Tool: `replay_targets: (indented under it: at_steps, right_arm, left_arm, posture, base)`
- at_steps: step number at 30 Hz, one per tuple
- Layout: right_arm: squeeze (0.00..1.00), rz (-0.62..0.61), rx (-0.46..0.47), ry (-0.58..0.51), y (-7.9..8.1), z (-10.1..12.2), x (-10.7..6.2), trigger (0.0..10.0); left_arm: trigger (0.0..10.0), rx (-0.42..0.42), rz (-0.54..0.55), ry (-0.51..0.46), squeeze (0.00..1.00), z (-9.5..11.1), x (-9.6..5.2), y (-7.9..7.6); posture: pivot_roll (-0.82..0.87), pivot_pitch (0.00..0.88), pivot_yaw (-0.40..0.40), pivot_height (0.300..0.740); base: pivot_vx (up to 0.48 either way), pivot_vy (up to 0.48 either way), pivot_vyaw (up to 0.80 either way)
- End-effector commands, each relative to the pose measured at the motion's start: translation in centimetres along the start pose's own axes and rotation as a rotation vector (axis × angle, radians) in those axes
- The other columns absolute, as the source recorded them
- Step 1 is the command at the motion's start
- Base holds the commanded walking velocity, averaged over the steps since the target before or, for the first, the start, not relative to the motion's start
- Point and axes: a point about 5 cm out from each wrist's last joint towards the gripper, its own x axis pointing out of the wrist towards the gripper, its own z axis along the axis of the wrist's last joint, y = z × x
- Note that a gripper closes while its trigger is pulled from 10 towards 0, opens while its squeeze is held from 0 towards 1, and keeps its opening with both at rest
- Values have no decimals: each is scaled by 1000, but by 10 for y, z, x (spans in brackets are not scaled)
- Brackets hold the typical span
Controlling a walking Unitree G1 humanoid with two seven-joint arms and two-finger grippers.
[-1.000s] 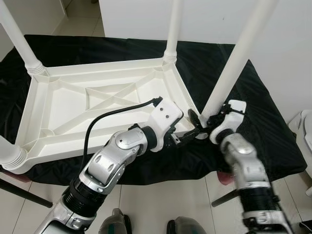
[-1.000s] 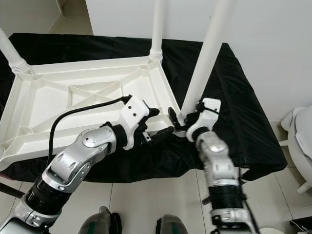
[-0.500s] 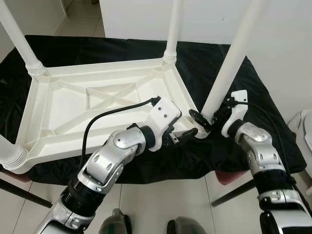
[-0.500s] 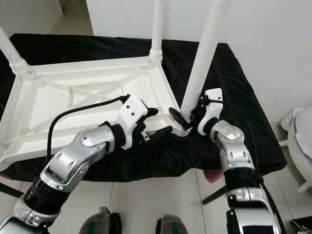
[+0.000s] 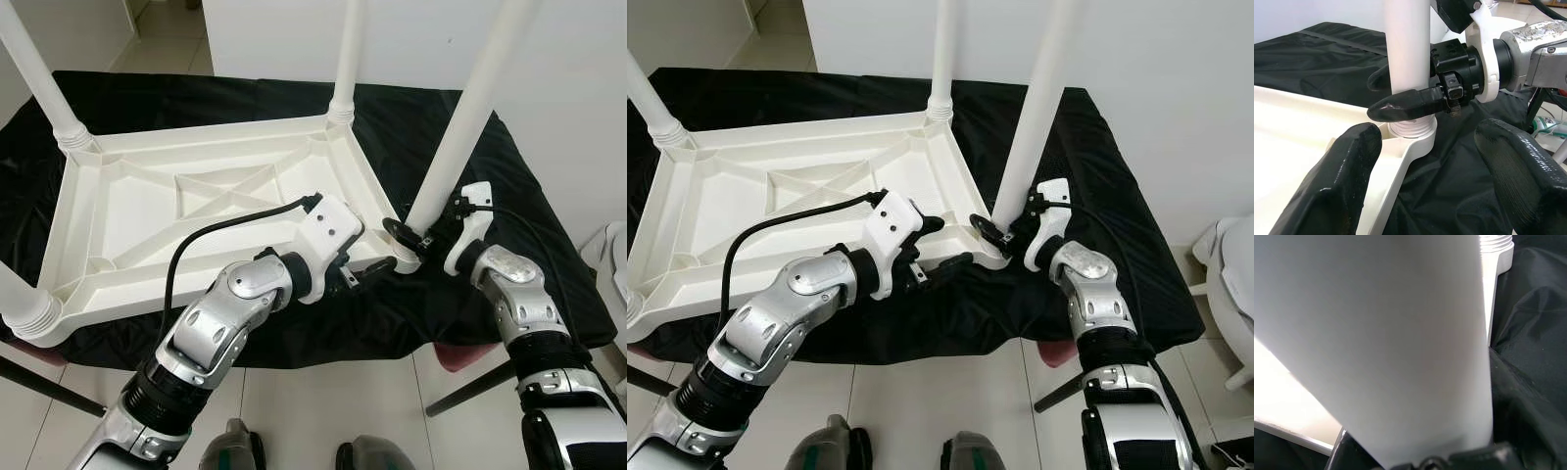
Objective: Building children table
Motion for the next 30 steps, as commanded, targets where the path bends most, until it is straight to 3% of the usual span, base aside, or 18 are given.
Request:
replay_targets:
  at_steps: [1,8,9,15,21,24,26,30]
  right_arm:
    - [0,15,-4,48,4,-11,-2,0]
    - [0,-2,26,32,3,-12,-3,0]
    - [0,-21,37,28,5,-12,-2,10000]
    - [0,-108,82,13,16,-8,0,10000]
    - [0,-272,207,-61,32,4,4,10000]
    - [0,-307,215,-73,35,7,4,10000]
    - [0,-406,265,-84,36,8,3,10000]
    - [0,-491,290,-79,39,9,2,10000]
  left_arm:
    - [10000,9,-15,8,0,1,-1,-1]
    - [10000,11,-19,8,0,1,-1,-1]
    - [10000,12,-23,10,0,1,-1,-2]
    - [10000,9,-31,13,0,0,-1,-4]
    - [10000,-2,-21,38,0,-9,-2,-6]
    - [10000,-5,-18,44,0,-12,-1,-6]
    - [10000,-10,3,67,0,-22,-1,-4]
    - [10000,-13,16,87,0,-30,0,-3]
  posture:
    - [-156,14,13,740]
    - [-159,17,16,740]
    - [-163,25,17,740]
    - [-163,34,10,740]
    - [-160,32,4,740]
    - [-159,29,3,740]
    - [-164,24,5,740]
    - [-166,22,6,740]
  base:
    - [0,0,0]
    - [0,0,0]
    - [0,0,0]
    - [0,0,0]
    - [0,0,0]
    - [0,0,0]
    - [0,0,0]
    - [0,0,0]
